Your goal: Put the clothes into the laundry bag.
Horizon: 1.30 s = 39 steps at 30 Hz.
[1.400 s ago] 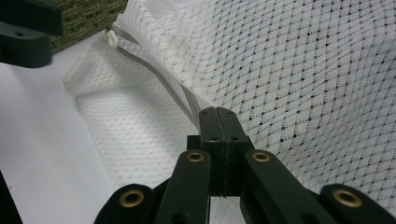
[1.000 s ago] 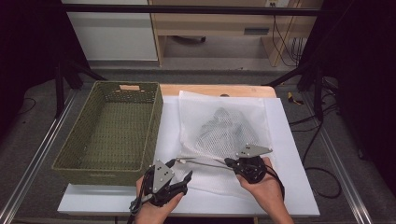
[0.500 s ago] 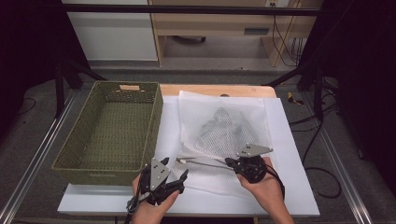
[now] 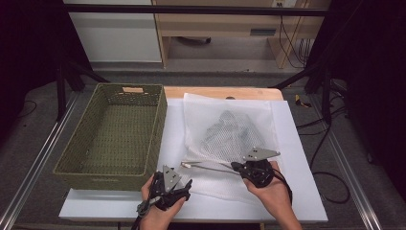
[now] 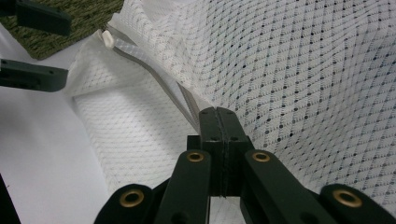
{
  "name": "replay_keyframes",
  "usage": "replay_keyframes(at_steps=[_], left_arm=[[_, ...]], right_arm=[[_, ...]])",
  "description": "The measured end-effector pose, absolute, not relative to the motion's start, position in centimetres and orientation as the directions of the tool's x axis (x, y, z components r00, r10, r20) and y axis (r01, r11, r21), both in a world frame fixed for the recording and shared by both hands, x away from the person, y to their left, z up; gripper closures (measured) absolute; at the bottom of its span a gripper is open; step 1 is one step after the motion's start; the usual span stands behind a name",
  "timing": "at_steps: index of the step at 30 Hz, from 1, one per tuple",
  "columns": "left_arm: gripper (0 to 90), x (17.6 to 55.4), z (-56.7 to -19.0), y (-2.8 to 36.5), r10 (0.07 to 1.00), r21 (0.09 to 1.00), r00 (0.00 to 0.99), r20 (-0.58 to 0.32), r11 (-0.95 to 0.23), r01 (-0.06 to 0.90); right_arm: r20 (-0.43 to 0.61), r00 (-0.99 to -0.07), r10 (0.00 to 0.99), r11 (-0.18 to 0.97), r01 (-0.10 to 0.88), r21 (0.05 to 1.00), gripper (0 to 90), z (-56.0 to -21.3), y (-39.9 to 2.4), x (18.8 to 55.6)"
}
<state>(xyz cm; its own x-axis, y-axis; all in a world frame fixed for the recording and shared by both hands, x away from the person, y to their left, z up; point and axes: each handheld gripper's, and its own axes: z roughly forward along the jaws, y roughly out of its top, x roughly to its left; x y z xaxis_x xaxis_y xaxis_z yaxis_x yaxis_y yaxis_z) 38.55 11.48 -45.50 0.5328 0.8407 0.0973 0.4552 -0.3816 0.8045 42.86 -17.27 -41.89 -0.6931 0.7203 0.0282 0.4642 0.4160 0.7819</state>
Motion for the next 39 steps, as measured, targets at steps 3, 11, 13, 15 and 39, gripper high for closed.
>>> replay_keyframes(at_steps=[3,11,13,15,39], left_arm=[[28.1,39.0,-46.4,11.5,0.836,0.779,0.541,0.086,-0.395,0.486],[46.6,40.0,-47.5,11.9,0.838,0.75,0.545,0.036,-0.383,0.54],[58.0,40.1,-47.4,12.0,0.832,0.755,0.554,0.02,-0.376,0.537],[71.8,40.1,-47.2,12.2,0.825,0.763,0.565,0.017,-0.376,0.526],[86.5,37.0,-47.0,12.9,0.782,0.754,0.621,-0.053,-0.377,0.539]], right_arm=[[0.027,-0.695,0.719,0.419,0.463,0.781,90.0,-41.9,-17.2,42.9],[0.027,-0.698,0.716,0.423,0.464,0.779,90.0,-41.9,-17.2,42.9],[0.028,-0.696,0.718,0.422,0.467,0.778,90.0,-41.9,-17.2,42.9],[0.027,-0.696,0.717,0.423,0.466,0.777,90.0,-42.0,-17.2,42.9],[0.012,-0.735,0.678,0.509,0.482,0.713,90.0,-44.5,-15.6,41.5]])
